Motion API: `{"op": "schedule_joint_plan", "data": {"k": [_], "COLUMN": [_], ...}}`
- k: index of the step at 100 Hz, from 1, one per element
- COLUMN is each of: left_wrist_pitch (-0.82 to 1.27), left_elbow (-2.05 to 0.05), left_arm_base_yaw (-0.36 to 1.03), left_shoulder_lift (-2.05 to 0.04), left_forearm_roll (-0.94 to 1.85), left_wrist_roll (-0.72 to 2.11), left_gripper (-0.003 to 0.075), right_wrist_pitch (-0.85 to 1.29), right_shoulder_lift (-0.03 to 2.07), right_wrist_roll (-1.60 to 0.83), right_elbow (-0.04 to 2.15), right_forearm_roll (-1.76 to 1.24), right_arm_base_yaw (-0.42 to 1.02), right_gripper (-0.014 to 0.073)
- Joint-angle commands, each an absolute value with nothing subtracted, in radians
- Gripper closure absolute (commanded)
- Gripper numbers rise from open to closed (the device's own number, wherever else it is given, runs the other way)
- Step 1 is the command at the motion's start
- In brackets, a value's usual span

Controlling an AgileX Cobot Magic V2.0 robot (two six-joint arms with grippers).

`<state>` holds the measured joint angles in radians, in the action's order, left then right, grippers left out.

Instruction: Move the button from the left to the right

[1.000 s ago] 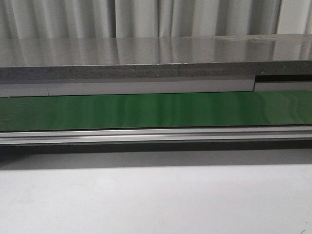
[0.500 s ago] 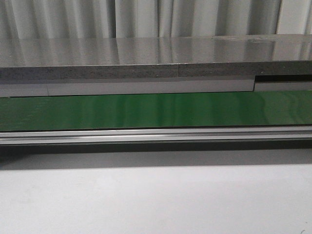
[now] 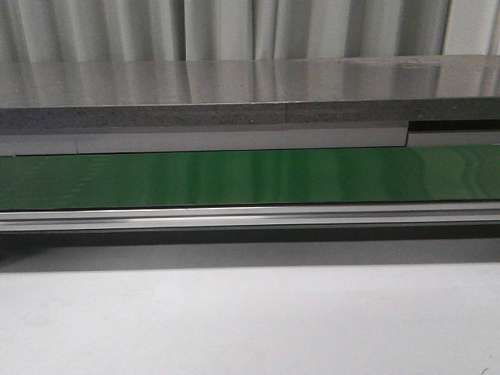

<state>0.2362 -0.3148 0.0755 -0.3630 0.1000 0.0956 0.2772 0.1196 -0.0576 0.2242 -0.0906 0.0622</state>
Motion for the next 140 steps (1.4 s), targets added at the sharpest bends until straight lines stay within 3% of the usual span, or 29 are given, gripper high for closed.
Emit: {"op": "schedule_joint_plan", "data": {"k": [1,46,140], "left_wrist_pitch": [0.153,0.153,0.153], "left_elbow": [-0.344,-0.344,-0.344], "left_arm_base_yaw": [0.084,0.084,0.084], "left_shoulder_lift": [-0.367,-0.367,-0.367], "left_forearm_roll": [0.11,0.11,0.11], "left_wrist_roll": [0.093,0.093,0.093], "left_gripper": [0.074,0.074,0.074], "right_wrist_pitch": [0.155,0.007,0.008], "right_shoulder_lift": [0.082,-0.031,-0.031], "right_wrist_roll": [-0.031,-0.029,-0.029], "right_elbow": [0.196,-0.012,-0.012], "right_forearm_roll": [-0.057,-0.057,-0.057], "right_arm_base_yaw": [0.072,0.086,0.086], "right_gripper": [0.066,0.066,0.066]}}
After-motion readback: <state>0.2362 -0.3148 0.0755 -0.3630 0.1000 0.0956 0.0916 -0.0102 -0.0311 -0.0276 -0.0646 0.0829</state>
